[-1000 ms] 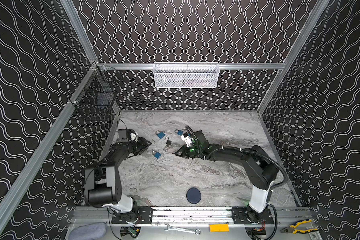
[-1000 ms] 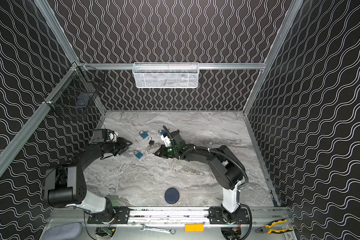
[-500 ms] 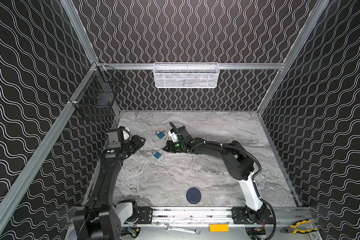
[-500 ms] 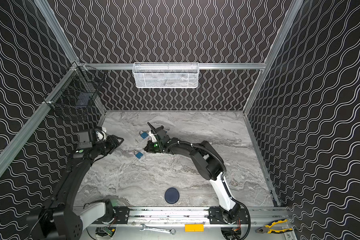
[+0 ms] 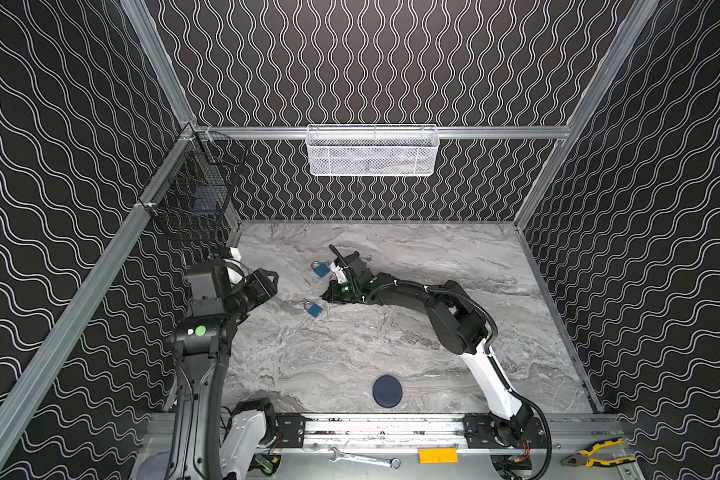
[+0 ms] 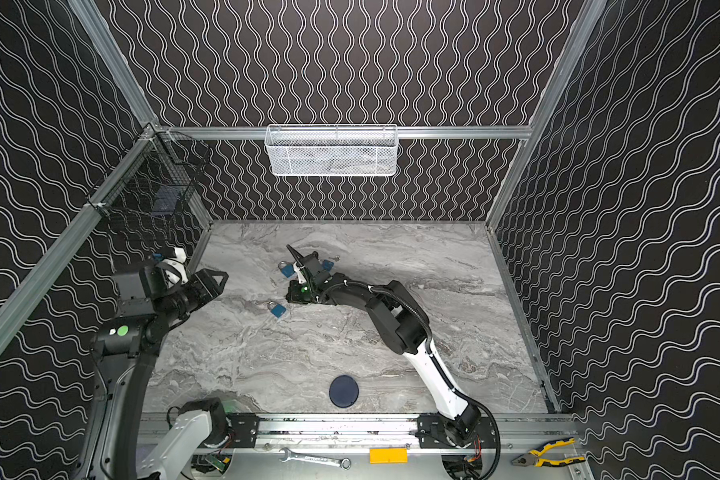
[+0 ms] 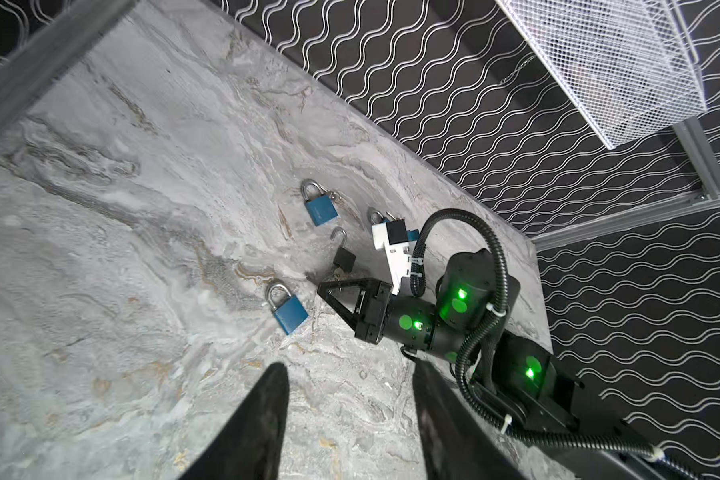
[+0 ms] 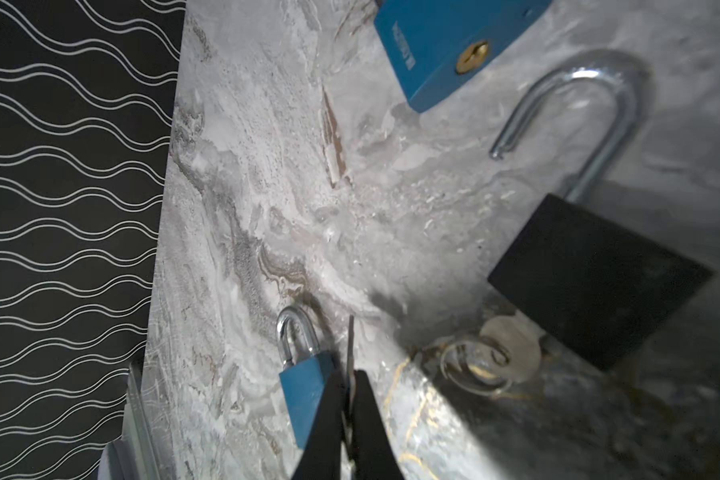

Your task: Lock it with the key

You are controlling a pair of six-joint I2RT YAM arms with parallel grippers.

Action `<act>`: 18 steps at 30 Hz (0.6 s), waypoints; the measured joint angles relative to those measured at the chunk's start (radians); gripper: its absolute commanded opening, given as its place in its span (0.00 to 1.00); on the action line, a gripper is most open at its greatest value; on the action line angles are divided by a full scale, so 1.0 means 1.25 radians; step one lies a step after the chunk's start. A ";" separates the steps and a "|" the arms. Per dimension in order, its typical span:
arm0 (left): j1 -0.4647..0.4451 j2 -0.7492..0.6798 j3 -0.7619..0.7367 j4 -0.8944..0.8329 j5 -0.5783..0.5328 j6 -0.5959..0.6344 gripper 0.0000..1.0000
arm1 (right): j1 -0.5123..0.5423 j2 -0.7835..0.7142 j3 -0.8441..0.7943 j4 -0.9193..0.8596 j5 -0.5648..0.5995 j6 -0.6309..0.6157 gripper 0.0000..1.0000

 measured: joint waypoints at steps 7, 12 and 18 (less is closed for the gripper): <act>0.000 -0.073 -0.040 -0.005 -0.040 0.000 0.58 | 0.000 0.016 0.010 -0.003 0.004 0.000 0.02; 0.000 -0.078 -0.051 -0.001 -0.046 -0.002 0.58 | 0.000 0.019 0.010 0.002 0.002 0.001 0.10; 0.000 -0.067 -0.058 0.005 -0.065 -0.004 0.58 | 0.001 0.017 -0.013 0.011 -0.010 0.010 0.19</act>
